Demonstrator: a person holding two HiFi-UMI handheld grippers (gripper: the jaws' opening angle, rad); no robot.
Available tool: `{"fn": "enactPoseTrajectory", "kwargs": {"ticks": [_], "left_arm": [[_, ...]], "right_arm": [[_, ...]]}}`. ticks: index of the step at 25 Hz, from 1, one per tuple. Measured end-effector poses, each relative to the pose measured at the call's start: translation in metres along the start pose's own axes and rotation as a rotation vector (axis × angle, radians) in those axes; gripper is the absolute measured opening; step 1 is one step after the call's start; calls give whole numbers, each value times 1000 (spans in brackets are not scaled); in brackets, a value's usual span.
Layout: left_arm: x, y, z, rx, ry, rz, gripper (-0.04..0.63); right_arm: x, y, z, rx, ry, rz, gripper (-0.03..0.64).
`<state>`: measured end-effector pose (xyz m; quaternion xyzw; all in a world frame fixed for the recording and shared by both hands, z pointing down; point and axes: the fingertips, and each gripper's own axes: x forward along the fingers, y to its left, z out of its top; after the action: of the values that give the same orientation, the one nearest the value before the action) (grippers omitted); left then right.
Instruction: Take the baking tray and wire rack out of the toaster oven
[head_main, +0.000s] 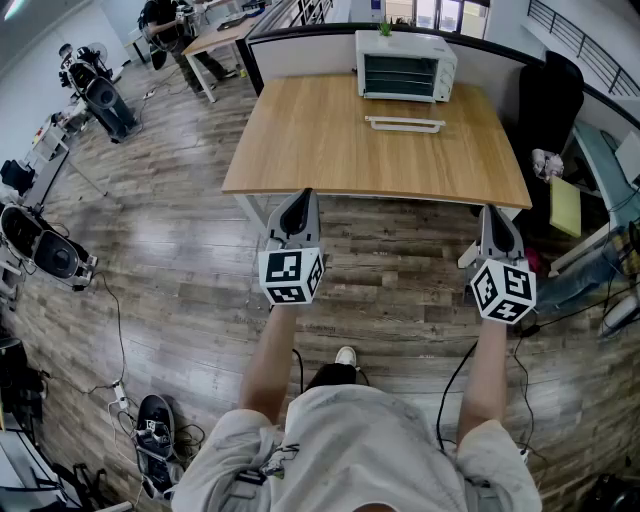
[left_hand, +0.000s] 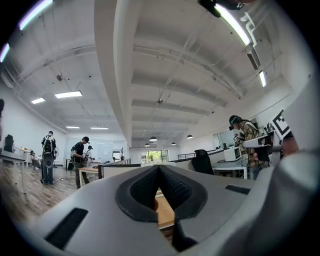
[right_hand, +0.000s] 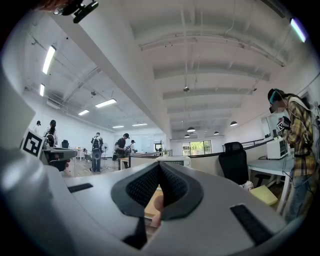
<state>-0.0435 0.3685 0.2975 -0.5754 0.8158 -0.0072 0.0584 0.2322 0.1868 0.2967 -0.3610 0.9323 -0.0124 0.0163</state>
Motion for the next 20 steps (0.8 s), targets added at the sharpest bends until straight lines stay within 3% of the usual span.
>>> {"fn": "enactPoseTrajectory", "kwargs": {"ticks": [7, 16, 20], "left_arm": [[-1, -1, -3, -5, 9, -8, 14], [5, 3, -12, -15, 19, -10, 15], [9, 5, -16, -10, 24, -16, 14]], "right_arm": [[2, -2, -5, 55, -9, -34, 18], [12, 6, -15, 19, 13, -27, 18], [19, 14, -21, 20, 17, -4, 92]]}}
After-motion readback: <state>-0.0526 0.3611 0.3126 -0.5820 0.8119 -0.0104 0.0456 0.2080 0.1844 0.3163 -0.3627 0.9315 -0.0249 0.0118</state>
